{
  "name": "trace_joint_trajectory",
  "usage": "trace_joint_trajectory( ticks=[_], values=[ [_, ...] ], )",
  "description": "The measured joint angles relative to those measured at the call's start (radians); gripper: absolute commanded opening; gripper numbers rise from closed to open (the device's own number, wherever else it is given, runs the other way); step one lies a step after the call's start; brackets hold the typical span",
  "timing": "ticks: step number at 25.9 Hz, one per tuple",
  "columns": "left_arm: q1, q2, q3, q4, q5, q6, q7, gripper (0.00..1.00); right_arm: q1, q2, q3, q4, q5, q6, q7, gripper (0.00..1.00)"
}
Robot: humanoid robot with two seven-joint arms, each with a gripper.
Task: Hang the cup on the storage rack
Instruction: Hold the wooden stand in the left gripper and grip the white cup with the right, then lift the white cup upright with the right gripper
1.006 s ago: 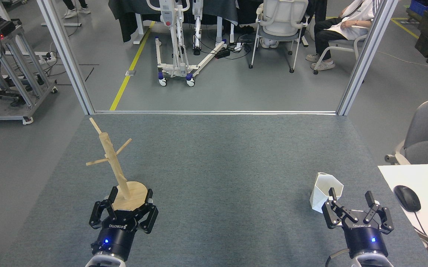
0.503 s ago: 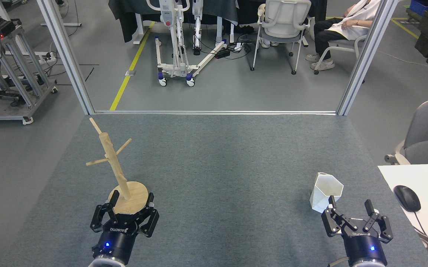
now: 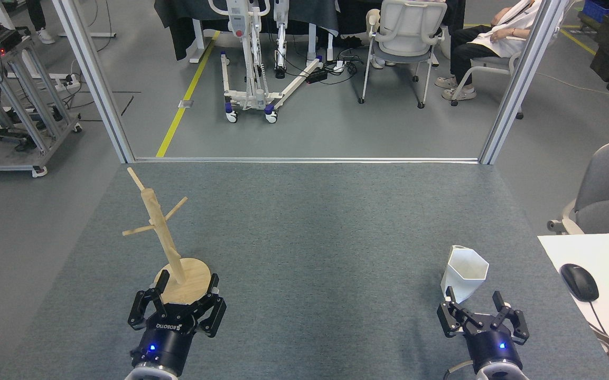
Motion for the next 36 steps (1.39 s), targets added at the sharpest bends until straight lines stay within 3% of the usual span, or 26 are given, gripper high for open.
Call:
trace_joint_trajectory(
  ticks=[10, 36],
  values=[
    [0.002, 0.001, 0.000, -0.002, 0.000, 0.001, 0.000, 1.00, -0.082, -0.006, 0.028, 0.141, -0.007, -0.001, 0.000, 0.99],
    [0.006, 0.002, -0.001, -0.001, 0.000, 0.006, -0.002, 1.00, -0.257, -0.010, 0.058, 0.345, -0.012, -0.020, 0.008, 0.99]
  ],
)
